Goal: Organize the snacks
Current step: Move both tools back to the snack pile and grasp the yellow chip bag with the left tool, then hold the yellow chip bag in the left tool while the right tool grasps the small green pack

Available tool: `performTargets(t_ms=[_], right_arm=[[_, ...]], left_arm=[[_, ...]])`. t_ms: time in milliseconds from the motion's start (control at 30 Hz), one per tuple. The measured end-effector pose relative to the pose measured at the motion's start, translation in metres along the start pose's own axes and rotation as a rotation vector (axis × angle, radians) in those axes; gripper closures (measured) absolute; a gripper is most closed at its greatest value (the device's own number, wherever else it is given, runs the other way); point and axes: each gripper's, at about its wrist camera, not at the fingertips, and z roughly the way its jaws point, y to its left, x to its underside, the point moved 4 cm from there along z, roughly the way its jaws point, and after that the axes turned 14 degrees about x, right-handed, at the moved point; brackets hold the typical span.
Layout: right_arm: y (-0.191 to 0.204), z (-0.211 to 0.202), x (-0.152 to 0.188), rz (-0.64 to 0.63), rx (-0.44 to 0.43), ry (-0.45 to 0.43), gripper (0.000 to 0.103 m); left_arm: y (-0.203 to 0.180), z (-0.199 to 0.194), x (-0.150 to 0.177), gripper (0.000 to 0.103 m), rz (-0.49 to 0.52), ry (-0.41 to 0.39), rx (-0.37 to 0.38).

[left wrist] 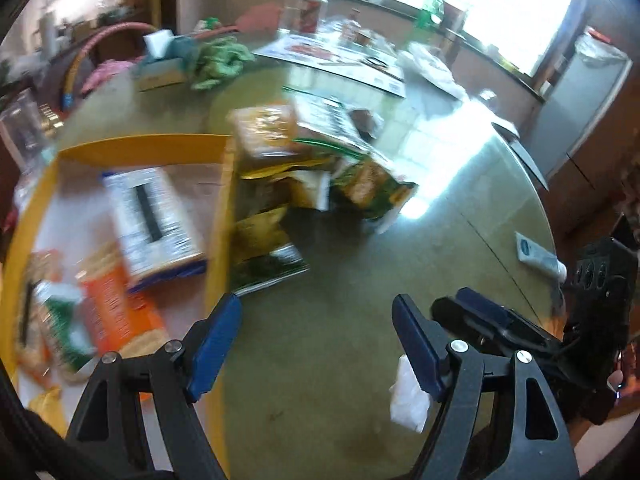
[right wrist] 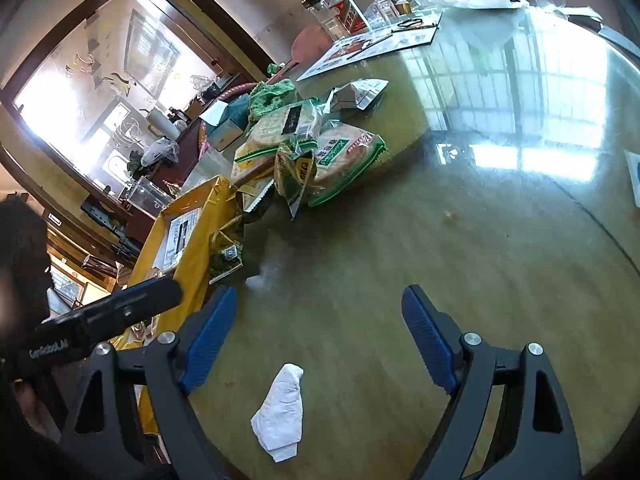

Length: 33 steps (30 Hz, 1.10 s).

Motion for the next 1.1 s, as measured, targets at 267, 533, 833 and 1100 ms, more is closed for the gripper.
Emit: performTargets(t_ms=[267,533,833,1100], right_arm=[[0.002,-0.002,-0.002,-0.022,0.001,-0.008,0.018],[-0.005,-0.002,-0.007,-0.015,0.005,-0.012,0.018],[-0.004,0.003,-0.024,-0.019,-0.019,0.004,0.025],[0.038,0.007,-0.073,-0.181,0.045,-0.070,0.031]], left_arm=[[0.025,0.011,-0.010,0.028,-0.016,0.014,-0.120],[0.041,0.019,-0.031,0.028,-0.092,0.018,-0.182],[0.048,0.038,-0.028,0.066,-0.105,0.039,-0.213],[0.037,0.017,0.007,0.068,-0.071,0.014,-0.180]])
